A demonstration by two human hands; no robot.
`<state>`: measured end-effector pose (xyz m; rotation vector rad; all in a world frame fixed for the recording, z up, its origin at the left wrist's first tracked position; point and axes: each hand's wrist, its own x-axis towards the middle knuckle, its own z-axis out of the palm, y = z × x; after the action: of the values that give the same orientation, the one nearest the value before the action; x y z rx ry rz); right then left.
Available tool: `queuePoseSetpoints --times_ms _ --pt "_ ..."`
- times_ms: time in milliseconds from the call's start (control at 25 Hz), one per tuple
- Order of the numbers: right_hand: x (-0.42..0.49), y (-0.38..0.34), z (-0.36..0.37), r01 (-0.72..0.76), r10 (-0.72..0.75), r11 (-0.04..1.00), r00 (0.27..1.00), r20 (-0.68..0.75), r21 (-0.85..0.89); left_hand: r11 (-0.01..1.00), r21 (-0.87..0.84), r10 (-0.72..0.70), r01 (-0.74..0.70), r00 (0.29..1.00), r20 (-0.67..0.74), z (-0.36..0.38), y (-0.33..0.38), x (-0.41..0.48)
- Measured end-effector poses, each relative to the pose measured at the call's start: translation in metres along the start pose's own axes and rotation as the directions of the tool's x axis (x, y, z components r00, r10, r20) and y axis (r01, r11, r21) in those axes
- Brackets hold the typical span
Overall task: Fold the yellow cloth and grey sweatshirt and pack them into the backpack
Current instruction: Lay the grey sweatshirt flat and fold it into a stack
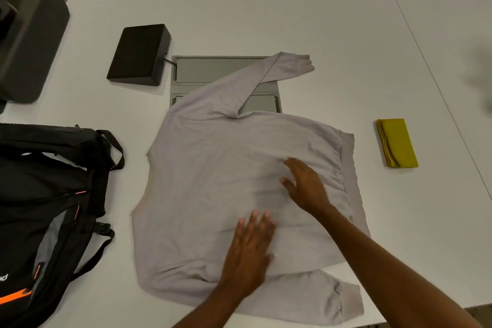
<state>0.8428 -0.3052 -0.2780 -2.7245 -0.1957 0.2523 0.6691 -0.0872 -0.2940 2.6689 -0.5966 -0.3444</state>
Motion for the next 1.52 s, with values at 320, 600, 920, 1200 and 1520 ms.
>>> queuePoseSetpoints --times_ms 320,600,920,1200,1520 --pt "0.149 -0.070 0.028 0.433 -0.310 0.883 0.828 0.467 -0.183 0.989 0.104 -0.122 0.108 0.981 0.148 0.038 0.005 -0.022" --pt "0.225 -0.066 0.049 0.412 -0.306 0.888 0.860 0.409 -0.202 0.990 0.109 -0.108 0.091 0.981 0.164 0.030 0.005 -0.019" --pt "0.244 -0.062 0.035 0.487 -0.373 0.857 0.810 0.451 -0.166 0.988 0.126 -0.115 0.090 0.971 0.211 0.029 0.005 -0.017" --pt "0.226 0.029 -0.034 0.176 -0.176 0.981 0.984 0.008 -0.085 0.998 0.041 -0.063 0.056 0.978 0.197 0.024 0.045 0.017" --pt "0.245 0.079 -0.064 -0.039 0.046 0.996 0.995 0.088 -0.081 0.970 0.097 0.188 -0.224 0.939 0.288 0.062 0.085 0.046"
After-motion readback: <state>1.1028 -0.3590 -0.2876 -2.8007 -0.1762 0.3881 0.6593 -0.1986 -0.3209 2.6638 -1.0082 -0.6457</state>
